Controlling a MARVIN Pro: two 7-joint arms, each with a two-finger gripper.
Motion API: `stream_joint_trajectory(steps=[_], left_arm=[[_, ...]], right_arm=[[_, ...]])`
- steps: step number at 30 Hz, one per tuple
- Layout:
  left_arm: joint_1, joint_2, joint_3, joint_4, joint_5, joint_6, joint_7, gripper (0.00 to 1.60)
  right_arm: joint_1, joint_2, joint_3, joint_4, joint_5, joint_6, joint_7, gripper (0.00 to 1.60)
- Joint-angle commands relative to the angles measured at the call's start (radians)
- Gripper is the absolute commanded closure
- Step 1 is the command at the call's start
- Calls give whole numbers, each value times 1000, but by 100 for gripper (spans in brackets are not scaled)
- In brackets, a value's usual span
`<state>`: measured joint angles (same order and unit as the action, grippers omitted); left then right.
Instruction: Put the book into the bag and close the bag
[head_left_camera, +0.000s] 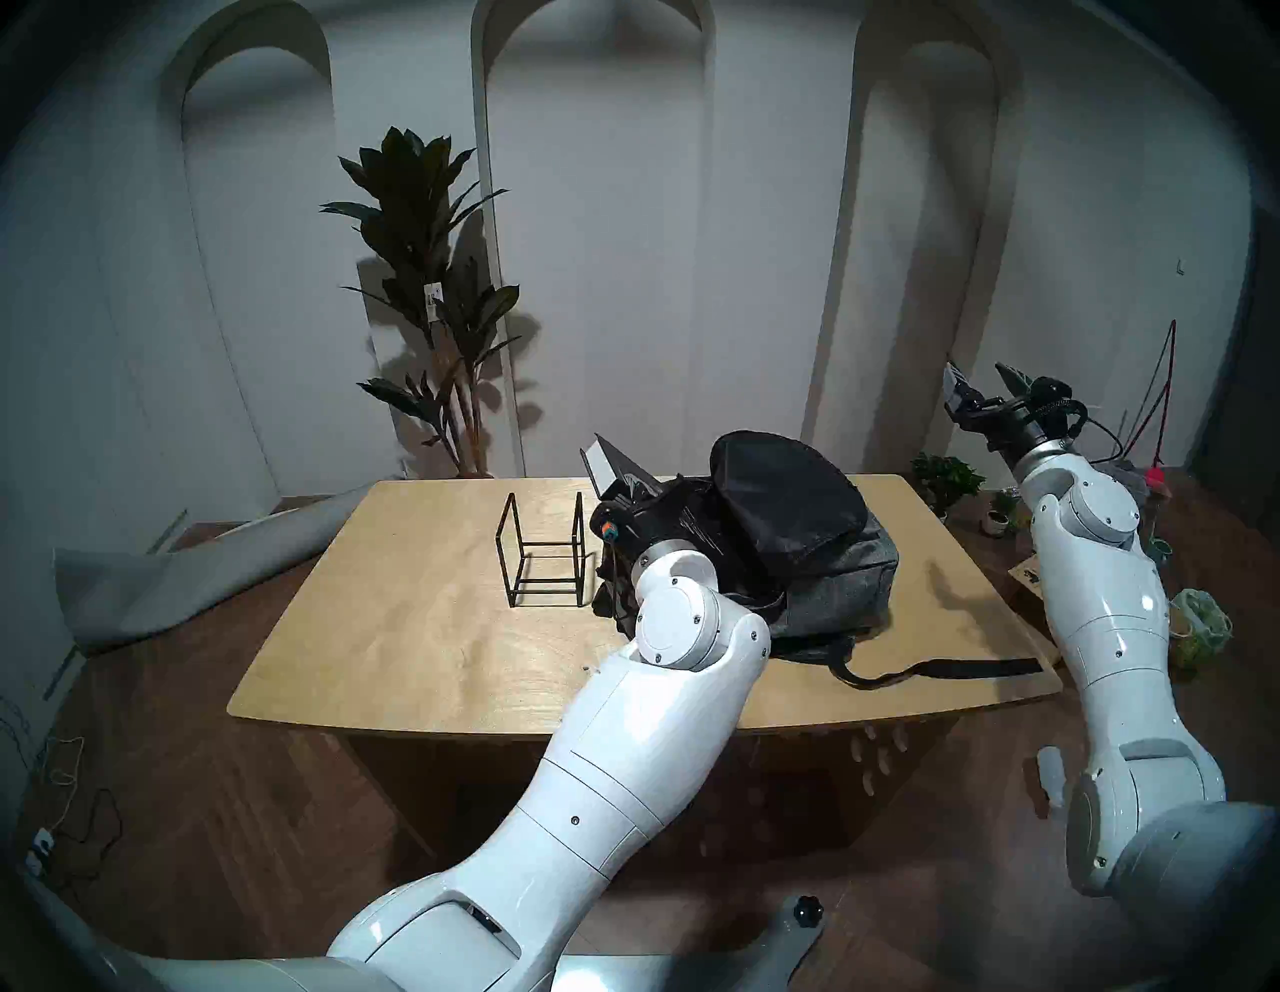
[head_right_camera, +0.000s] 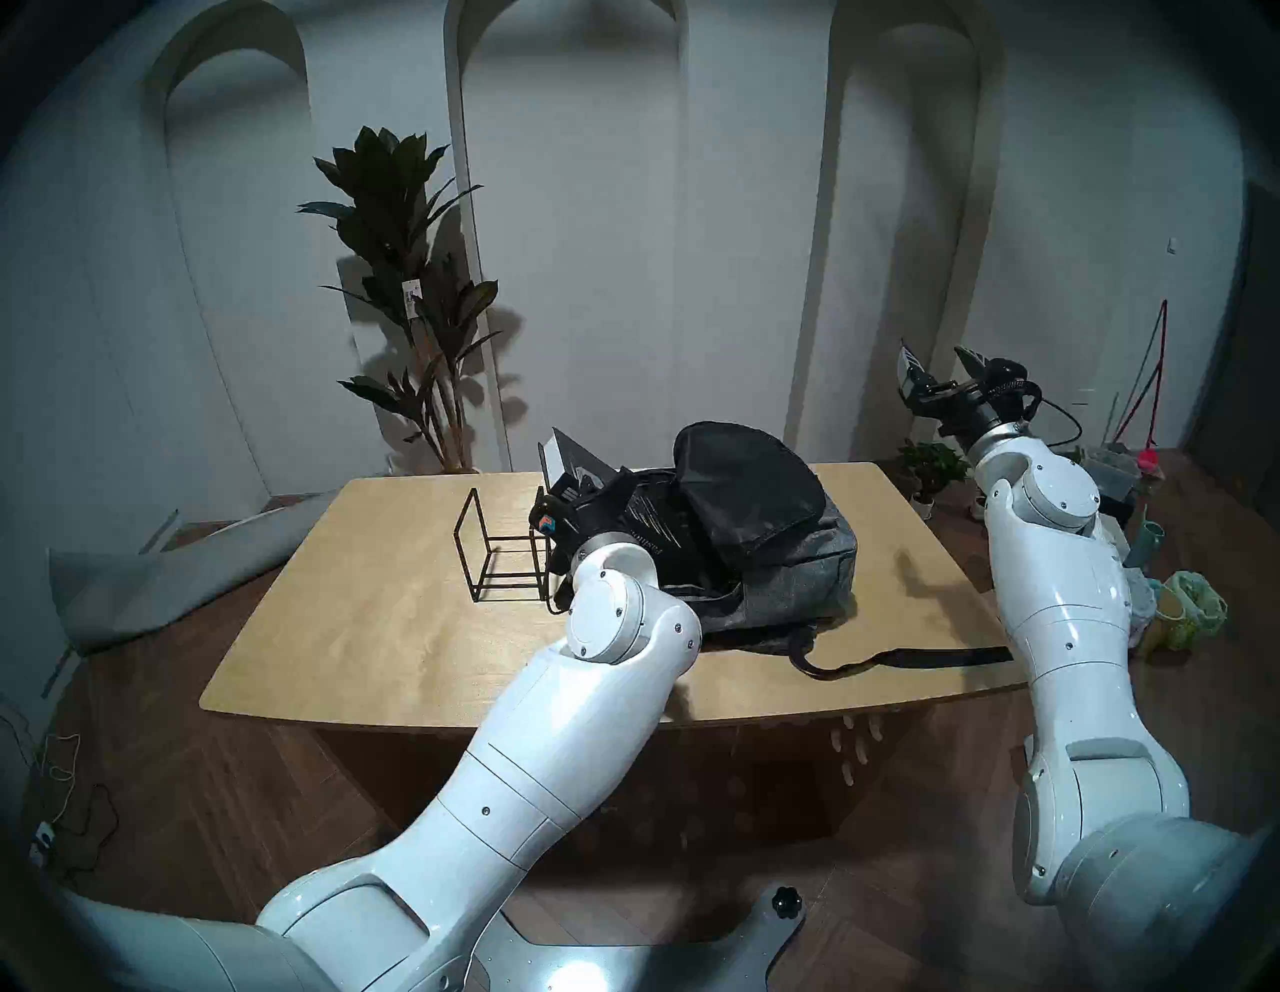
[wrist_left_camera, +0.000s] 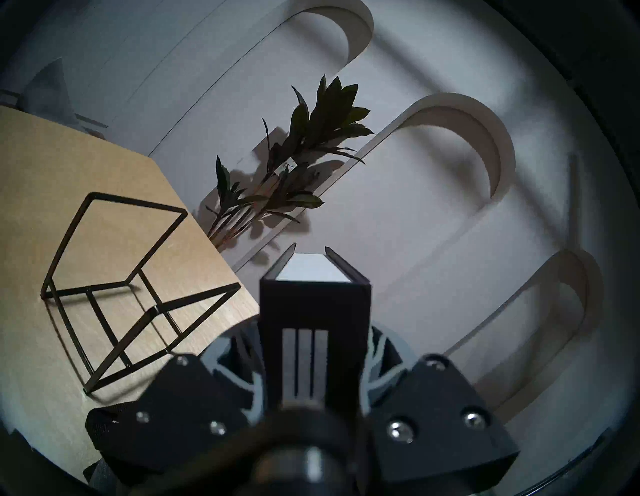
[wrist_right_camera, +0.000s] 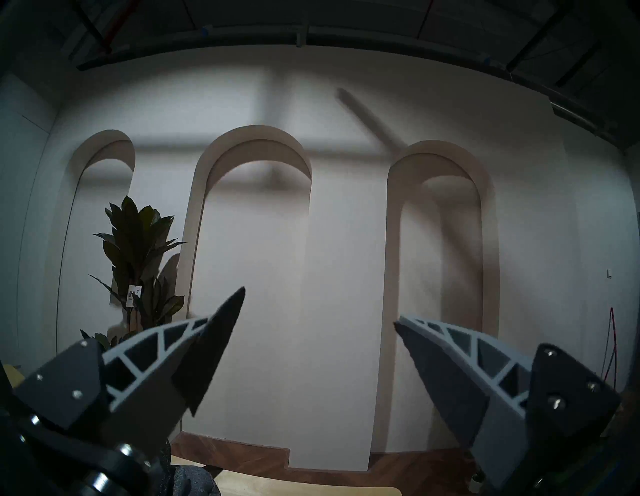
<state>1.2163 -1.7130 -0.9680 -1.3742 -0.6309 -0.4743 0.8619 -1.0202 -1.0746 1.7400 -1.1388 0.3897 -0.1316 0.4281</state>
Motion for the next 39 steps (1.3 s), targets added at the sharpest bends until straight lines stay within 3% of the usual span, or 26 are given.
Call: stream_joint_trajectory(steps=[1, 22, 39], left_arm=[[-49, -23, 18, 4, -17, -33, -37, 160], [-92, -52, 67, 118, -133, -125, -87, 160], [-118, -69, 118, 215, -161, -236, -84, 160]], right_arm=[[27, 5, 4, -3, -7, -24, -4, 0], [35, 0, -10, 24, -69, -47, -6, 0], [51, -15, -42, 48, -94, -76, 6, 0]])
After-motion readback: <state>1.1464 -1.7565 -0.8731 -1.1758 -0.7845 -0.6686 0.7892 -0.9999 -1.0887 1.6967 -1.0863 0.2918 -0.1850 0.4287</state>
